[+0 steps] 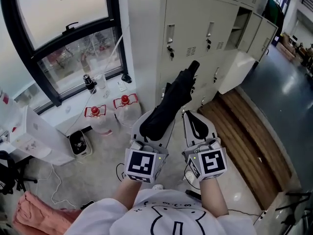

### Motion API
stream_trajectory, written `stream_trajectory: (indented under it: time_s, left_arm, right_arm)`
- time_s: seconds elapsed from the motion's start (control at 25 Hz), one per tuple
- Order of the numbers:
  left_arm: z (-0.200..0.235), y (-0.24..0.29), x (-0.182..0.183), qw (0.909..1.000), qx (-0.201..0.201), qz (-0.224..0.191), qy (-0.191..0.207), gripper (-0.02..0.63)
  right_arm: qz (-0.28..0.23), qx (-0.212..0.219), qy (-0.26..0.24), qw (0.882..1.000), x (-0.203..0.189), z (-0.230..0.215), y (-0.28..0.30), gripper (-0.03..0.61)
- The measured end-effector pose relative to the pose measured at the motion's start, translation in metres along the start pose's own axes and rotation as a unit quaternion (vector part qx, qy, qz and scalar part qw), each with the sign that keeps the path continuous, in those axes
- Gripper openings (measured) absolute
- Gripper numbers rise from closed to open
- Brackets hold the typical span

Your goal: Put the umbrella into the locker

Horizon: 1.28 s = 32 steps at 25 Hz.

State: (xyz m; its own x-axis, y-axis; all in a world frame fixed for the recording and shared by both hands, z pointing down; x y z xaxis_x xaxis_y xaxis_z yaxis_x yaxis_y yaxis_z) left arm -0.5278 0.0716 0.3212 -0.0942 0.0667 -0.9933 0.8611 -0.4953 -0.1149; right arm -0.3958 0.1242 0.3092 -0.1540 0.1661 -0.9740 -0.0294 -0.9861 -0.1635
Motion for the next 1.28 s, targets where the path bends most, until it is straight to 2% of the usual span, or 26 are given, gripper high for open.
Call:
stream_trajectory:
  time_s: [0.32,0.72,1.28]
  left_arm:
    - [-0.032,0.068,-0.004,0.9997,-0.025,-0.005,-0.004,0.233]
    - [-0.090,0.173,-0.012,0.9993,-0.036,-0.011,-0.005,0.233]
    - [-0.156,0.302,-0.018,0.9996,0.002,-0.005,-0.029,0.233]
  right_arm:
    - [0.009,-0.031,0.006,0.999,-0.014,-0.067,-0.006,0.026]
    - [0.028,-0.043,0.018,0.999,-0.037,-0.181,-0.003,0.026]
    - [0.042,-0.041,0.020,0.998,-0.059,-0.331,-0.010,0.026]
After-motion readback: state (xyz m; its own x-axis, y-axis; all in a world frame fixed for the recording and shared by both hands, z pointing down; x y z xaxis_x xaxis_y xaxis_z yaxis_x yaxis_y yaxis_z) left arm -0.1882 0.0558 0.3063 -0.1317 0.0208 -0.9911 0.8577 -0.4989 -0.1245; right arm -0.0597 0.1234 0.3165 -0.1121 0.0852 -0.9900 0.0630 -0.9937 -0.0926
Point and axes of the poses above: the fingertips, and each gripper's own axes: y forward along the fingers, z to its left, x out of its top, the point moved 8 cm from there along -y, backward along the fingers, and after that the axes turned 8 degrees about -x, right-handed, at the moved point
